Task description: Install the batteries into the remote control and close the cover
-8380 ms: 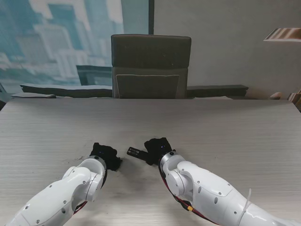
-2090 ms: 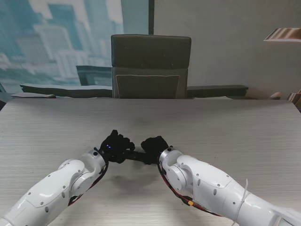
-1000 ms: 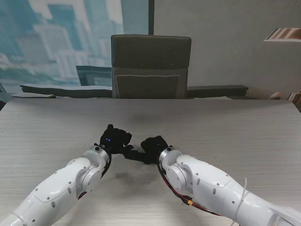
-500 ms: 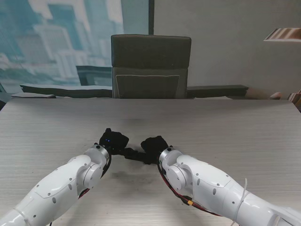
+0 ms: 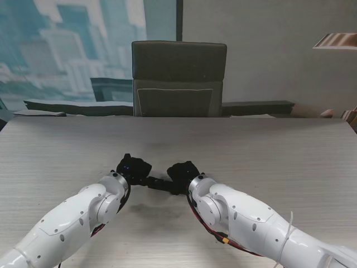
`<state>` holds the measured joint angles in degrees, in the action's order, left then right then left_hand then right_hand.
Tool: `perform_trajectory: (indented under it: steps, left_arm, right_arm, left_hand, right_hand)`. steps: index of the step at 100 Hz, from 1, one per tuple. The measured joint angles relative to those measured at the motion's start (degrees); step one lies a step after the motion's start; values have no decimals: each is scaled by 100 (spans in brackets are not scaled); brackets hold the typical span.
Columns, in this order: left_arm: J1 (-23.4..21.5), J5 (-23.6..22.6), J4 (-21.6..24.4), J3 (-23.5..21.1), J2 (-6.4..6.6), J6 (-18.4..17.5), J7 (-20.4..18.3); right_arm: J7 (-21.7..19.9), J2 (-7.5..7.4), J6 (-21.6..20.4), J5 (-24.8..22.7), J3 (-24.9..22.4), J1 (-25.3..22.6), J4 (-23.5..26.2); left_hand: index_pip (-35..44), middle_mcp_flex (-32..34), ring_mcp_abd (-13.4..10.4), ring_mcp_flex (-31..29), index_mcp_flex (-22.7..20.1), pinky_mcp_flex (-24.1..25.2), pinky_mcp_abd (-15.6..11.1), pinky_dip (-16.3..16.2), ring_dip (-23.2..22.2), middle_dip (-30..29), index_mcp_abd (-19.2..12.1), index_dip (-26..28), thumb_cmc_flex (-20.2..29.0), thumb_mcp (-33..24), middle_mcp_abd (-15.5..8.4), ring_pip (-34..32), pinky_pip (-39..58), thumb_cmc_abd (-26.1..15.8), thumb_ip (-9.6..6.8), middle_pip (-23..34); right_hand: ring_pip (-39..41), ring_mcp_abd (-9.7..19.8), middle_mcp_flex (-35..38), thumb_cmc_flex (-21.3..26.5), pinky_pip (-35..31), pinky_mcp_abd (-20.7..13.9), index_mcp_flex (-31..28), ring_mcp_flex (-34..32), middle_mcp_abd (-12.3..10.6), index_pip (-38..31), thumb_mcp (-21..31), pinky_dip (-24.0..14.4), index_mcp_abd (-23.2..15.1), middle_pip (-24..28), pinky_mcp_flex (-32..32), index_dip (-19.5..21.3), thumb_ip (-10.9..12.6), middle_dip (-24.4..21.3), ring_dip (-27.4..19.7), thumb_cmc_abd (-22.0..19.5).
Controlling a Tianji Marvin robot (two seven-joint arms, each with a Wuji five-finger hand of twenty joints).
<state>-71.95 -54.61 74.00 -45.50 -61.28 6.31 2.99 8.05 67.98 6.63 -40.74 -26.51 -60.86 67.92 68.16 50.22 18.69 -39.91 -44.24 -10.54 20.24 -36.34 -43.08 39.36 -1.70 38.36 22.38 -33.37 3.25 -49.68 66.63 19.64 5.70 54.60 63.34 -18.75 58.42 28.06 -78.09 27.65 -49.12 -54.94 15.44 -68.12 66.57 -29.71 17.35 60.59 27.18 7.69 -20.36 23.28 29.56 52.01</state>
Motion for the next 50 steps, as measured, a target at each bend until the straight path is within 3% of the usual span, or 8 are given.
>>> perform_trajectory:
  steps: [30, 50]
  left_arm:
    - [66, 48, -44, 154, 8, 35, -8]
    - [141, 185, -53, 292, 4, 18, 40]
  right_arm:
    - [-2, 0, 5, 1, 1, 0, 2]
    - [-7, 0, 3, 0, 1, 1, 2]
  left_hand:
    - [-69, -7, 0, 1, 0, 3, 0, 0, 55, -13, 0, -5, -71, -119, 1, 22, -11, -22, 0, 81]
    - [2, 98, 0, 1, -41, 3, 0, 69, 125, -118, 90, -926, 166, -417, 3, 26, -13, 40, 81, 0]
  right_hand:
    - [0, -1, 0, 0, 0, 0, 0, 0, 0, 0, 0, 0, 0, 0, 0, 0, 0, 0, 0, 0]
    - [0, -1, 0, 0, 0, 0, 0, 0, 0, 0, 0, 0, 0, 0, 0, 0, 0, 0, 0, 0]
